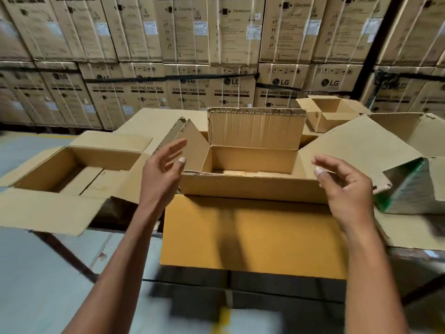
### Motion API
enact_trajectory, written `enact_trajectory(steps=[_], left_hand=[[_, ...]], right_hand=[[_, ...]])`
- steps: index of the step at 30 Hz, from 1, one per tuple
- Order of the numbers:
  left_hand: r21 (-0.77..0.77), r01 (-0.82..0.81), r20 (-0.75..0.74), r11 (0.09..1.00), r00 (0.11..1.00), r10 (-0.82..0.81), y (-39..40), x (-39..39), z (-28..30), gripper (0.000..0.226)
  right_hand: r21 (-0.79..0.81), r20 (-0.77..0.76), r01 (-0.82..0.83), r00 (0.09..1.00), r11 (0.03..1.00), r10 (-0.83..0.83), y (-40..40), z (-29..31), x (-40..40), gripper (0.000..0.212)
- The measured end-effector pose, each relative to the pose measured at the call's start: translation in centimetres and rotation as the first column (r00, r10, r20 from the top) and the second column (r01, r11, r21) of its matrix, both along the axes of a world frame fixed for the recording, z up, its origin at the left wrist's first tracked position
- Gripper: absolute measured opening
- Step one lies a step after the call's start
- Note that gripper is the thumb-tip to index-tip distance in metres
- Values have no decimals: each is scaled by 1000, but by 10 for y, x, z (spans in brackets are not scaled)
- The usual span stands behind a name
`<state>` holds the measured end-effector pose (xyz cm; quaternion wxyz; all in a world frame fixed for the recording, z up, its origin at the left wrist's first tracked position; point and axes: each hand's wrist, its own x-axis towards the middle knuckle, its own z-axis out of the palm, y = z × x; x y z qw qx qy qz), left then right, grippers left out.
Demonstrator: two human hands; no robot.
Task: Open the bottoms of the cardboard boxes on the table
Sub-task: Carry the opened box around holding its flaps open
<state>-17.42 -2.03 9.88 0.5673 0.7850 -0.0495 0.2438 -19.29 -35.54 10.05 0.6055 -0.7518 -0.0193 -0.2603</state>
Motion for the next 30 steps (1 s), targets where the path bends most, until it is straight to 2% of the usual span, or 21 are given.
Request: enact_trajectory(steps=[4, 8, 12, 15, 21, 26, 30], left_hand=[[-54, -44, -54, 998, 998, 41, -22, -57, -30, 41], [-97, -90, -197, 991, 978, 69, -25, -110, -63, 41], [-157, -158, -295, 975, 950, 106, -5, -157, -89, 41], [-192, -231, -332, 954, 930, 158, 16, -184, -100, 40], [-177, -291, -335, 940, 916, 220, 89, -224, -112, 40], [-151, -356, -348, 922, 892, 287, 182, -247, -119, 39], [-163, -387, -374, 907, 876, 306, 261, -255, -123, 39]], right_hand=[[142, -26, 1, 1000, 990, 3, 14, -33, -46, 26], [224, -165, -16, 985, 974, 54, 32, -70, -83, 23], [203, -320, -68, 938, 977, 132, 60, -93, -103, 21], [155, -377, -135, 908, 979, 185, 89, -100, -110, 20], [124, -419, -286, 853, 950, 312, 184, -110, -123, 18], [149, -450, -419, 778, 896, 439, 297, -118, -131, 19], [105, -472, -516, 727, 850, 499, 380, -123, -132, 23]])
